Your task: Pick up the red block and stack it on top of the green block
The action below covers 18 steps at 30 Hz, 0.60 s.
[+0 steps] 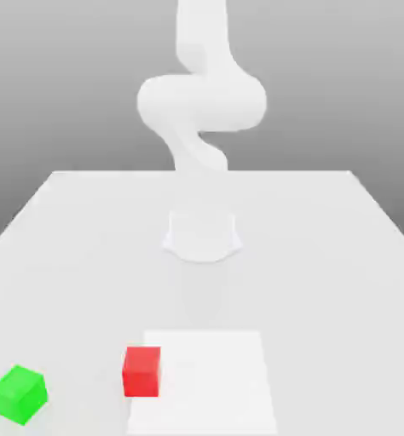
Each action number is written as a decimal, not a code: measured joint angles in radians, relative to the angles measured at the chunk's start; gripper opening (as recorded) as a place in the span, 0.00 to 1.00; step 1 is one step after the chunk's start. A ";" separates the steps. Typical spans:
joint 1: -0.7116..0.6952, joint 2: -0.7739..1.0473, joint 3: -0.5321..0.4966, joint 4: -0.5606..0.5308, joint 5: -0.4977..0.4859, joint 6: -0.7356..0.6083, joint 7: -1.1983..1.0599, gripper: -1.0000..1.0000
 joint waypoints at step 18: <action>-0.015 0.659 -0.133 -0.255 0.049 0.326 -0.191 0.50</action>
